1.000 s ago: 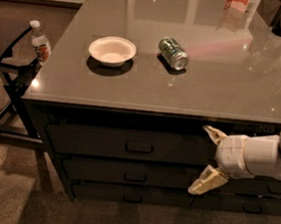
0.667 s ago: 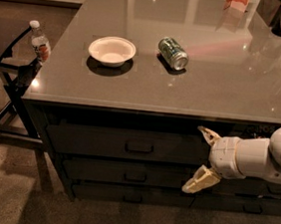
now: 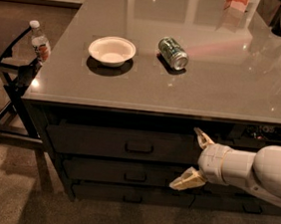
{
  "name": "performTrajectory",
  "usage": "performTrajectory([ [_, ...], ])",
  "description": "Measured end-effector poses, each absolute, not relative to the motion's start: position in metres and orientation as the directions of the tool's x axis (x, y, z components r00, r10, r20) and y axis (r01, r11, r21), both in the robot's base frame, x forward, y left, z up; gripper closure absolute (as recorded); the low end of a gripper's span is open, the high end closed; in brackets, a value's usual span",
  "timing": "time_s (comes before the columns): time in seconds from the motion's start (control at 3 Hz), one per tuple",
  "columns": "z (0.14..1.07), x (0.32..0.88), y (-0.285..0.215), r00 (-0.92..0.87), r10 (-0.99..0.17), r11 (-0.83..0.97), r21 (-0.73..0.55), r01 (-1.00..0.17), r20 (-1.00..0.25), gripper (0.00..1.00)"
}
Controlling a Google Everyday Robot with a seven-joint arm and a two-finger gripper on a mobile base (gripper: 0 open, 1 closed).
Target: Open top drawer
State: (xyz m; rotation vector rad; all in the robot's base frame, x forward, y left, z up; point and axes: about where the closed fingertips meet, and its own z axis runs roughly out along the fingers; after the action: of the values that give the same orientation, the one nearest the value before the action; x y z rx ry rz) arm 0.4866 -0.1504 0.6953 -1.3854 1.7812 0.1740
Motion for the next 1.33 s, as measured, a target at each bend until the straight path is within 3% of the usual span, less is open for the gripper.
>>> performTrajectory([
  [1.33, 0.674, 0.514, -0.150, 0.052, -0.735, 0.275, -0.367, -0.889, -0.676, 0.00],
])
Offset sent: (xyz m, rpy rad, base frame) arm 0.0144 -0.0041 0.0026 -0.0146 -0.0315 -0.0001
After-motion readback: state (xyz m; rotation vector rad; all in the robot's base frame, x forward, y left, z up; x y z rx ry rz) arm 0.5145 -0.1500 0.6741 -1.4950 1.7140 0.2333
